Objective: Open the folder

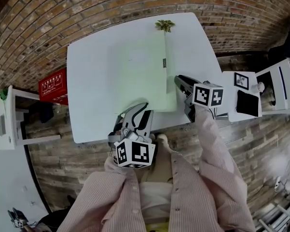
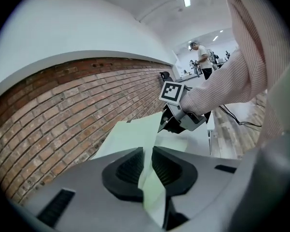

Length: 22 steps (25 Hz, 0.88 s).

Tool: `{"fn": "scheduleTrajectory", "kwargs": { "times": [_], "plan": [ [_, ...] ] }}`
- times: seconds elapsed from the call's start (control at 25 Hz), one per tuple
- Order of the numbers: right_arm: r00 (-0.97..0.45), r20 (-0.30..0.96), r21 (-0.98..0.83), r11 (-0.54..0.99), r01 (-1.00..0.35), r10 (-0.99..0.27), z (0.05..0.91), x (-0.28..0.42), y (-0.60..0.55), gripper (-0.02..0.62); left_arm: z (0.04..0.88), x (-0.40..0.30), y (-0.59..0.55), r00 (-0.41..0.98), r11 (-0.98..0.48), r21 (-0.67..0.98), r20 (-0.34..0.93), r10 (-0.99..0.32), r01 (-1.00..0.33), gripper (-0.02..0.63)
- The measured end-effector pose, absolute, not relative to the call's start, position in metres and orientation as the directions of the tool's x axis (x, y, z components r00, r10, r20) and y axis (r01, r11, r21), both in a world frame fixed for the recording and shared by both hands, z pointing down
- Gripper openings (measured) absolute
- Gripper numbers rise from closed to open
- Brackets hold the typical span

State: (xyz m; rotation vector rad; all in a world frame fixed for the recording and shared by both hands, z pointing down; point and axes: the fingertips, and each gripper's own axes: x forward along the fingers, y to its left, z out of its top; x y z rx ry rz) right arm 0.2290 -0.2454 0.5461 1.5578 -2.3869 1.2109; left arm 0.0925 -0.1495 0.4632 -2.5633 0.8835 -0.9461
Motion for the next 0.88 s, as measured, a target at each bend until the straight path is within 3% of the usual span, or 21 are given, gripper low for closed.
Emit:
{"fn": "scheduleTrajectory", "kwargs": {
  "times": [0.24,0.4,0.88],
  "plan": [
    [-0.463,0.35,-0.556,0.217,-0.802,-0.814,0.52,0.232,-0.243,0.06,0.45,0.076,-0.151,0.569,-0.723,-0.437,0.445,-0.691,-0.536,0.031],
    [-0.479,0.306,-0.497,0.291,-0.817,-0.823,0.5,0.225,-0.239,0.005,0.441,0.064,-0.153,0.54,-0.681,-0.423,0.415,-0.732,-0.598,0.02],
    [-0.586,0.243,-0.409,0.466,-0.785,-0.773,0.468,0.189,-0.218,0.005,0.422,0.007,-0.161,0.409,-0.491,-0.26,0.312,-0.857,-0.831,0.003]
  ]
}}
